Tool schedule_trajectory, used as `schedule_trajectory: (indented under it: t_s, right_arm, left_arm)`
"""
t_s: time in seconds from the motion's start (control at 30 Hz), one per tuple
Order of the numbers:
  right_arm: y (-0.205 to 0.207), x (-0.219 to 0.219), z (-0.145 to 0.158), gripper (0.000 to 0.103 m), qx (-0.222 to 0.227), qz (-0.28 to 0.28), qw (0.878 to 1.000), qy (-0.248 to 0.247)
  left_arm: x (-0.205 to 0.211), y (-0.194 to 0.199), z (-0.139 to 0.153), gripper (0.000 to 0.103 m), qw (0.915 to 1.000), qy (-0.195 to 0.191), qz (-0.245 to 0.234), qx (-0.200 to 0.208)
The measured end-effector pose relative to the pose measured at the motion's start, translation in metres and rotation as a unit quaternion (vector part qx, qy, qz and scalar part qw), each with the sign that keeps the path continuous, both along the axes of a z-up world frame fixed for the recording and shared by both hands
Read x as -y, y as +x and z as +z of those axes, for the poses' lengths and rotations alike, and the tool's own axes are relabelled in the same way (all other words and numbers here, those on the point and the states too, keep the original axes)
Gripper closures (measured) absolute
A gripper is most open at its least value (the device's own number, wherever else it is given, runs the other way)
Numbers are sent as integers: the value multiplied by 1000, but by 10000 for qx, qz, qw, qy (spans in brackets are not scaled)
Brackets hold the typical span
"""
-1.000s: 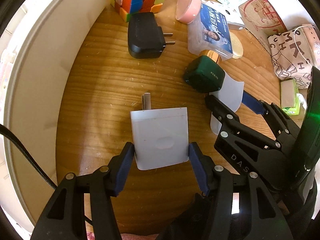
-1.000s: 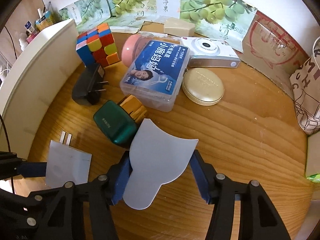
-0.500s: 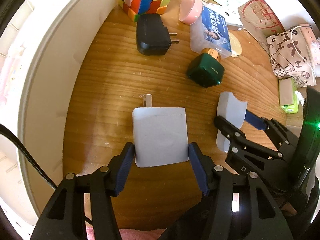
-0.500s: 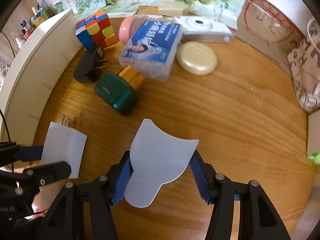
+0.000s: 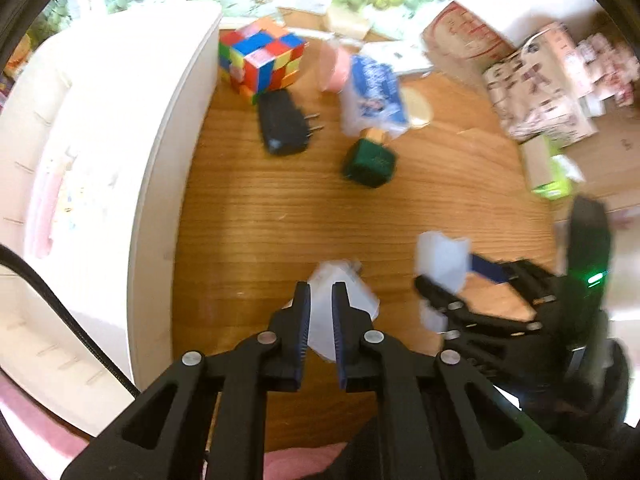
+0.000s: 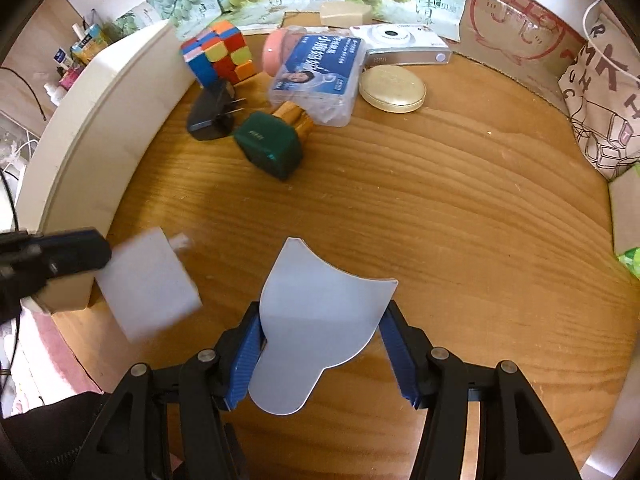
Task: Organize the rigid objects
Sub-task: 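Lift the charger with the left gripper while the right gripper holds the phone stand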
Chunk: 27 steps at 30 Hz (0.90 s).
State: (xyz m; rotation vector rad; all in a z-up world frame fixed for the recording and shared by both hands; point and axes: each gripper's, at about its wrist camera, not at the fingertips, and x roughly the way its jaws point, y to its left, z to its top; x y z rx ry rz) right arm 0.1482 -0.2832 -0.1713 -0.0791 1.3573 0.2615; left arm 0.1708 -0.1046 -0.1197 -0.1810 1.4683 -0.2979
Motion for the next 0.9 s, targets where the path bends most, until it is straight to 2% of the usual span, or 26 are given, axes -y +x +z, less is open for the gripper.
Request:
schedule_trajectory:
  t_s: [0.13,0.27,0.4,0.6,0.67,0.77,0.87,0.9]
  right_arm:
    - [-5,-4,7,45,67,-24,10000,-18]
    - [-13,0,14,45,150,-87,9999,4]
    - [-8,1,16,45,144,-177,9997,28]
    - [-13,4,15,45,109,-206,9997,51]
    - [-11,4,13,45,94,-190,9998,51]
    - [-10,5,11,45,75,-170,9998,41]
    - [-10,6,9,45,43,-167,9998,48]
    - [-9,7,8,45,24,-165,9998,50]
  left_arm:
    - [-2,-1,0,93,9999,119,1,29]
    - [-8,-5,-5,93,9990,-303,130,-307]
    - [-12,-5,-4,90,9990,-250,203,-318]
    - [-14,-6,-14,85,9976,-214,335,-568]
    - [-13,-5,-20,78,9966,-173,395,-704]
    - [-10,-6,-27,50,9951,-140,513,-839]
    - [-5,-5,-31,46,9943,-121,535,-915]
    - [-3,-4,-34,37,9938,-108,540,-963]
